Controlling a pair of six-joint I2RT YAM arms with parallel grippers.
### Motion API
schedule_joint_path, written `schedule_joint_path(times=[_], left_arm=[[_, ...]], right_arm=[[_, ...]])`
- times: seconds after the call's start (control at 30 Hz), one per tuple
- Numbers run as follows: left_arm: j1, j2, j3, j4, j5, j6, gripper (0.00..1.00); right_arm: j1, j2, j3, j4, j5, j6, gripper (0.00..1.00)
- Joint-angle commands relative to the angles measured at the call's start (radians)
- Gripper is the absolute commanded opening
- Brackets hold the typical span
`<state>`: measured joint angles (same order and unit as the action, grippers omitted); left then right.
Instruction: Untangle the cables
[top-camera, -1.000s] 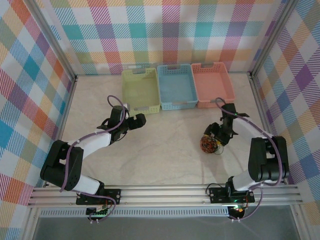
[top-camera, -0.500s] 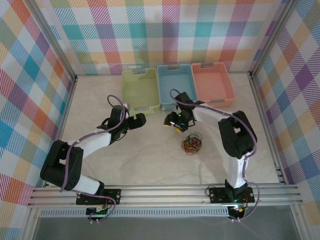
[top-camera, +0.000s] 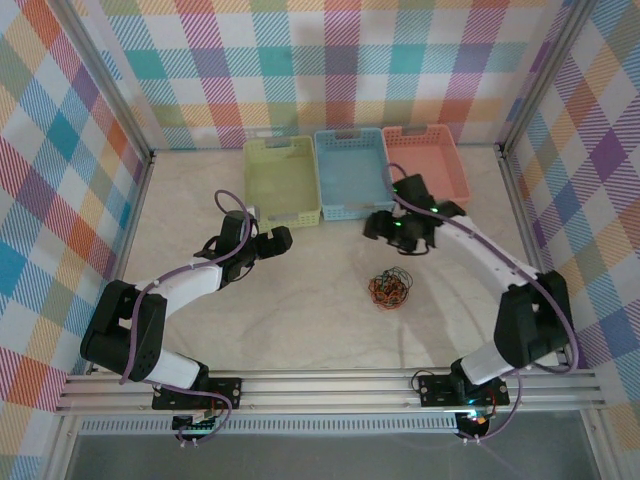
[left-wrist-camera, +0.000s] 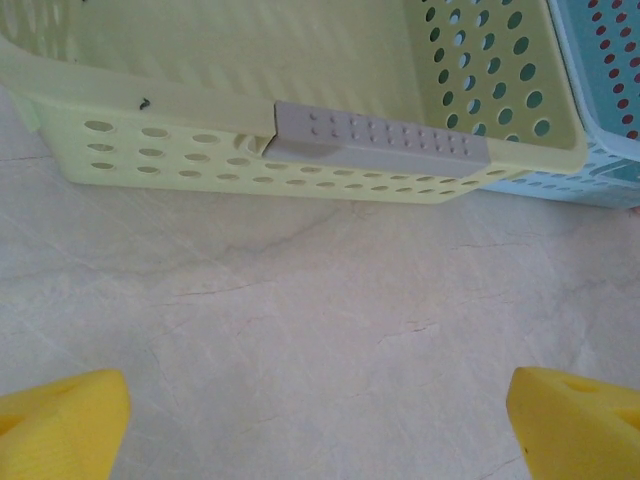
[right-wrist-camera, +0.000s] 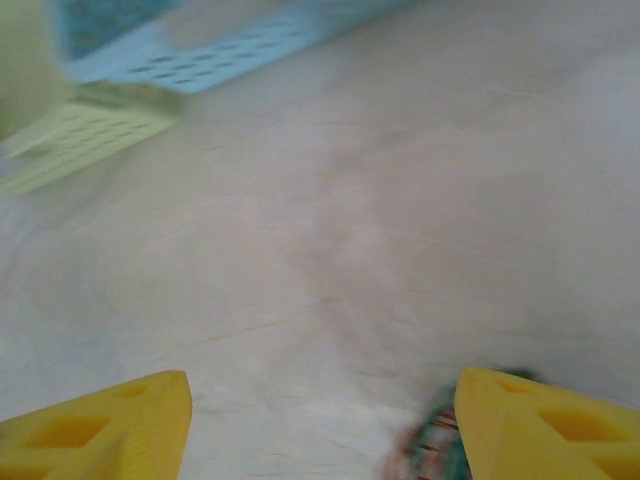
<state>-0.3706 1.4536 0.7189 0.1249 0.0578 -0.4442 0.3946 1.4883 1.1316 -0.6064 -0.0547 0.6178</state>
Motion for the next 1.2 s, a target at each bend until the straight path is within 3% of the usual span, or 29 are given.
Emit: schedule_joint_path(times=[0.0, 0.13, 0.27, 0.47, 0.7, 0.93, 1.17], left_arm=[[-0.009, 0.001, 0.019, -0.01, -0.003, 0.018, 0.96], [-0.01, -0.001, 0.018, -0.01, -0.005, 0.018, 0.96], [-0.01, -0.002, 0.019, -0.009, -0.004, 0.017, 0.96], [-0.009, -0.002, 0.018, -0.009, -0.004, 0.017, 0.96], [-0.01, 0.001, 0.016, -0.003, -0.003, 0.012, 0.96], [-0.01, -0.011, 0.002, 0.02, 0.007, 0.009, 0.96], [-0.009, -0.003, 0.001, 0.037, 0.026, 0.005, 0.96]], right_arm=[[-0.065, -0.021, -0.13, -0.085, -0.002, -0.012, 0.71], [-0.099, -0.065, -0.219, -0.107, -0.002, -0.017, 0.72], [-0.098, -0.075, -0.276, -0.078, -0.115, -0.023, 0.72], [-0.033, -0.029, -0.296, 0.031, -0.206, 0.036, 0.7], [0.084, 0.14, -0.197, 0.179, -0.261, 0.13, 0.66], [0.168, 0.322, 0.012, 0.253, -0.341, 0.185, 0.61], [0.201, 0.43, 0.224, 0.217, -0.374, 0.112, 0.57]])
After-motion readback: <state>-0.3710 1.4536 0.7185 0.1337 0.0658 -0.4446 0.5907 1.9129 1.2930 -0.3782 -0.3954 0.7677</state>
